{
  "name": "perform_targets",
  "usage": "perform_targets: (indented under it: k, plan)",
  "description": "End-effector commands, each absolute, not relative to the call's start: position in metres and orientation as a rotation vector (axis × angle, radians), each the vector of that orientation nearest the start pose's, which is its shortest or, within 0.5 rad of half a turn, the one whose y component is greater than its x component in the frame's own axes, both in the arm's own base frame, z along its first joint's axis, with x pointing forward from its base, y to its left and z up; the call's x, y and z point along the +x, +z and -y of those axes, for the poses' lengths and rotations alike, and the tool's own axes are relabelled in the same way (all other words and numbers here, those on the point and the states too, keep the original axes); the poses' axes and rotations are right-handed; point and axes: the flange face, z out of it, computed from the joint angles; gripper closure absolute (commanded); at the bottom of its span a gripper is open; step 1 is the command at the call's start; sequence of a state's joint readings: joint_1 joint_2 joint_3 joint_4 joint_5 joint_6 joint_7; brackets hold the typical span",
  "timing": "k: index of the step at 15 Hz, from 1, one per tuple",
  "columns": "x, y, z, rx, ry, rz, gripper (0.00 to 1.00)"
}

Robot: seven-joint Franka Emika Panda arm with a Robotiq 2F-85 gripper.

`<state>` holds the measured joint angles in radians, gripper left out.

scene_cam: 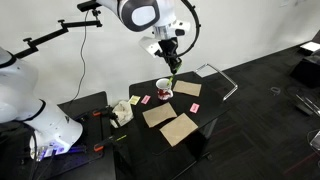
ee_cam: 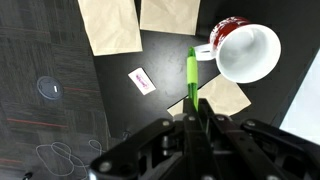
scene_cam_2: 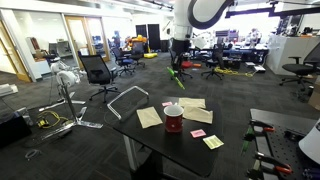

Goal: Take the green pen out of the maroon mug

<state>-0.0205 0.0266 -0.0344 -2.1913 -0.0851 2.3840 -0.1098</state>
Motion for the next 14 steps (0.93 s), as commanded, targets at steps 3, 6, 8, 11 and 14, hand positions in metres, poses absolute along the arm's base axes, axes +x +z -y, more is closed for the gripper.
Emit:
perform_targets:
  k: [3, 6, 8, 11, 14]
  plan:
    - [0.551, 0.391, 0.029, -3.203, -0.258, 0.185, 0.92]
    - [0.556, 0.390, 0.031, -3.195, -0.253, 0.186, 0.98]
    - [0.569, 0.386, 0.036, -3.195, -0.229, 0.201, 0.98]
    - [0.587, 0.380, 0.040, -3.191, -0.197, 0.218, 0.98]
    - [0.605, 0.372, 0.048, -3.192, -0.155, 0.253, 0.98]
